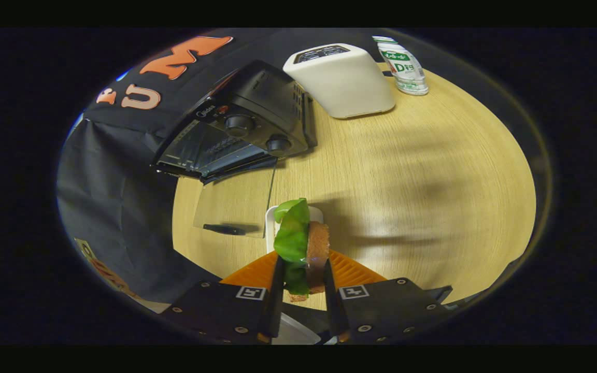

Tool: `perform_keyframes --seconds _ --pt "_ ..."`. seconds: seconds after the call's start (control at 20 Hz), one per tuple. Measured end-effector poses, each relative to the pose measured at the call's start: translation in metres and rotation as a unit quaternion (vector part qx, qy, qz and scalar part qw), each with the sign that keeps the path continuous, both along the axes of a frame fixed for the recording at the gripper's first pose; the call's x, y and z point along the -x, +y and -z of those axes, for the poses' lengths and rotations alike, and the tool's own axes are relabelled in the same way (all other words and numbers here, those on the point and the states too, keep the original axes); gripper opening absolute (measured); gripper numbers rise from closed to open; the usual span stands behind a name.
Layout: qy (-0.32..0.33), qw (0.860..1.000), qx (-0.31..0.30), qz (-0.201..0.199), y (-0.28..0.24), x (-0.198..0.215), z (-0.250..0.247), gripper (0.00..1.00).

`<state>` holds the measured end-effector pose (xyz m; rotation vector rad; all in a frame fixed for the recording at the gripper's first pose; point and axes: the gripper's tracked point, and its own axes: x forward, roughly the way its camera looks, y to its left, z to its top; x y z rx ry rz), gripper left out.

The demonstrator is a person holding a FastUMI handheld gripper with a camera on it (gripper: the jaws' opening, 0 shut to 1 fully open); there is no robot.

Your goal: Open the toaster oven, put the food inside, and close the toaster oven door.

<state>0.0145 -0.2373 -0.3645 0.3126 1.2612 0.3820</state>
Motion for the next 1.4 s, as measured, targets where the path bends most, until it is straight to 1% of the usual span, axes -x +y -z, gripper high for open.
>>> perform_keyframes --seconds 0.1,0.2,0.4,0.65,0.75,0.85,1.05,1.25,1.4 --pt "-0.007 1.000 0.013 -0.005 -0.002 0.003 -0.003 0.30" --pt "-0.011 1.000 0.027 0.000 -0.002 0.004 -0.008 0.27" --pt "-0.034 0.998 0.052 0.016 -0.002 0.007 -0.030 0.27" --pt "-0.080 0.992 0.072 0.065 -0.005 0.011 -0.068 0.27" --pt "-0.097 0.988 0.072 0.094 -0.007 0.016 -0.083 0.27" --pt "-0.120 0.983 0.056 0.127 -0.002 0.018 -0.100 0.27" --pt "-0.167 0.968 -0.008 0.186 0.024 0.019 -0.122 0.26" --pt "-0.190 0.949 -0.066 0.242 0.052 0.018 -0.124 0.26" --pt "-0.202 0.933 -0.105 0.277 0.078 0.011 -0.115 0.26"
